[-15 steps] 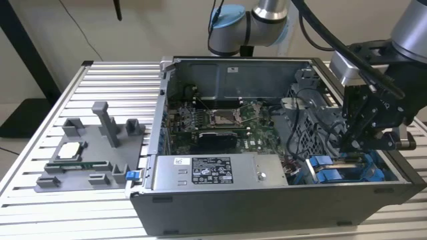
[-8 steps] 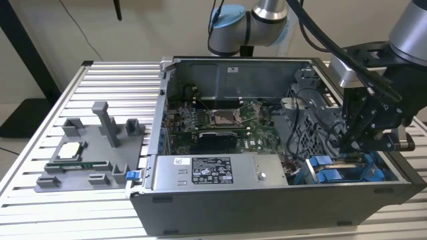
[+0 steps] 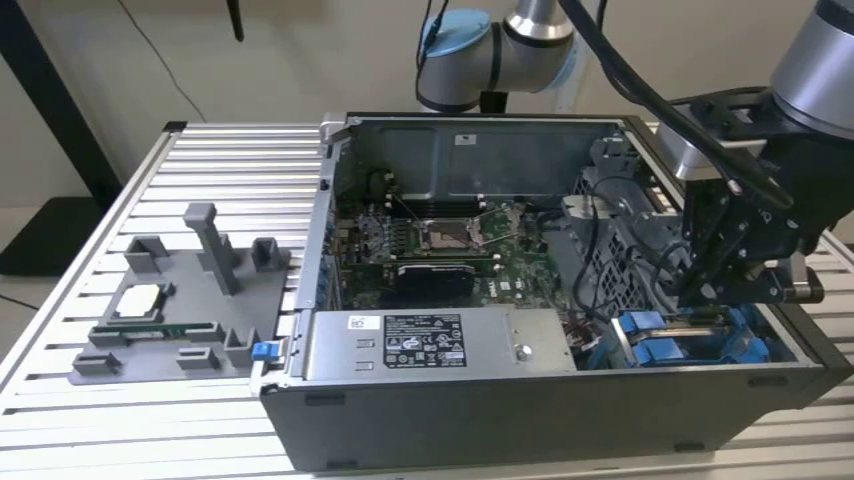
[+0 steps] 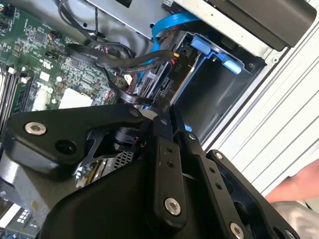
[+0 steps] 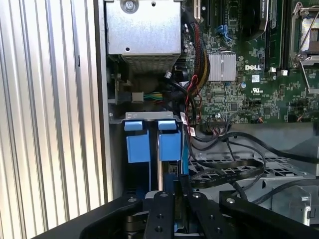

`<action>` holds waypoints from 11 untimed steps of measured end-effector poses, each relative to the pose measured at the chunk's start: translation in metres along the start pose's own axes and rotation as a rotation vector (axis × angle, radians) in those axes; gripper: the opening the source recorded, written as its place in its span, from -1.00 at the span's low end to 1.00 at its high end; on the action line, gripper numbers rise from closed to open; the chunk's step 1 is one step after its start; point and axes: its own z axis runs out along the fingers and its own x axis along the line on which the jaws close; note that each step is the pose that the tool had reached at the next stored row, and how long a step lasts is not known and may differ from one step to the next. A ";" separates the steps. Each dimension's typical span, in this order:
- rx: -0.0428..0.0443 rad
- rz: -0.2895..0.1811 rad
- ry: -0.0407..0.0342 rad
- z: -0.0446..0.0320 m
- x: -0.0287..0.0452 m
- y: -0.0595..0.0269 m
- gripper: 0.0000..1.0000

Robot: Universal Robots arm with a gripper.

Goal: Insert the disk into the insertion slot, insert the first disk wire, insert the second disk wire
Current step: 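Insert the second disk wire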

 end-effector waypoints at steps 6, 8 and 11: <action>0.0045 0.000 -0.0002 0.0029 -0.0006 -0.0008 -1.00; 0.0057 0.000 -0.0004 0.0040 -0.0007 -0.0014 -1.00; 0.0070 0.000 -0.0008 0.0057 -0.0007 -0.0027 -1.00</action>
